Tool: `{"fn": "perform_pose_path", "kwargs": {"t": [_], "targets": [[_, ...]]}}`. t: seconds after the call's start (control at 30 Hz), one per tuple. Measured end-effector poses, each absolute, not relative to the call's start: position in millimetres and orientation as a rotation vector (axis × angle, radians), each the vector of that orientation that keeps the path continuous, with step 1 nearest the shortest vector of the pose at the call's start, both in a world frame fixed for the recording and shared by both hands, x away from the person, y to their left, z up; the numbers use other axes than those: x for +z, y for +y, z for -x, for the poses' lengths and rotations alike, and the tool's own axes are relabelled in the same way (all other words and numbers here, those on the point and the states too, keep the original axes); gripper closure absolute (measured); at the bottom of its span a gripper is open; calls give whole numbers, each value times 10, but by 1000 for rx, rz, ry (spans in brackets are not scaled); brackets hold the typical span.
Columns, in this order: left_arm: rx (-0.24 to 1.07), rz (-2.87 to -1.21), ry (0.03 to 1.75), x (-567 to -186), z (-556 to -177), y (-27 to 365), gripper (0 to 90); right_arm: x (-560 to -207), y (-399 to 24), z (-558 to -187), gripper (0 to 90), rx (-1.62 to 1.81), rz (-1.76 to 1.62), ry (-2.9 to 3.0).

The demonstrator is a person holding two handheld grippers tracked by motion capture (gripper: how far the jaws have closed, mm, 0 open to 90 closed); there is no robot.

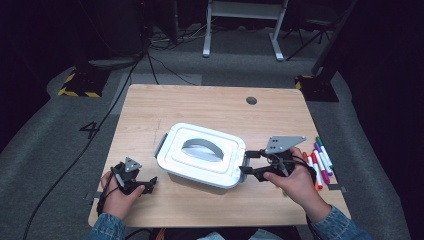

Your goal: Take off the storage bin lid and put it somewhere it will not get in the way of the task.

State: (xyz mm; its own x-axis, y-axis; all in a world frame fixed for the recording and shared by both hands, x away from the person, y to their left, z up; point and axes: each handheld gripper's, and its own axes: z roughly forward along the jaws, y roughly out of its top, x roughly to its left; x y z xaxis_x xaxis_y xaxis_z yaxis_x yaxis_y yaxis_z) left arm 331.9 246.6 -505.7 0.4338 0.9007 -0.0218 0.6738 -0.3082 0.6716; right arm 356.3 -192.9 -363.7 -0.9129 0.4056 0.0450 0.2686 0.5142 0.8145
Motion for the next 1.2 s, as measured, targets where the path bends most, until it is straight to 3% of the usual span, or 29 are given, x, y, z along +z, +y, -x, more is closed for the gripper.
{"fn": "perform_pose_path", "kwargs": {"t": [0.43,0.67,0.83,1.2], "targets": [[483,-2080,1320,-5057,-3319,2466,41,-3562,-1296,-3900,423,1386,-473,2656],[483,-2079,1319,-5058,-3319,2466,40,-3595,-1063,-4019,529,1337,-412,2689],[484,-2080,1319,-5057,-3319,2466,40,-3613,-1007,-4089,657,1295,-407,2702],[483,-2080,1320,-5057,-3319,2466,41,-3481,-1034,-4092,671,1342,-407,2648]]}}
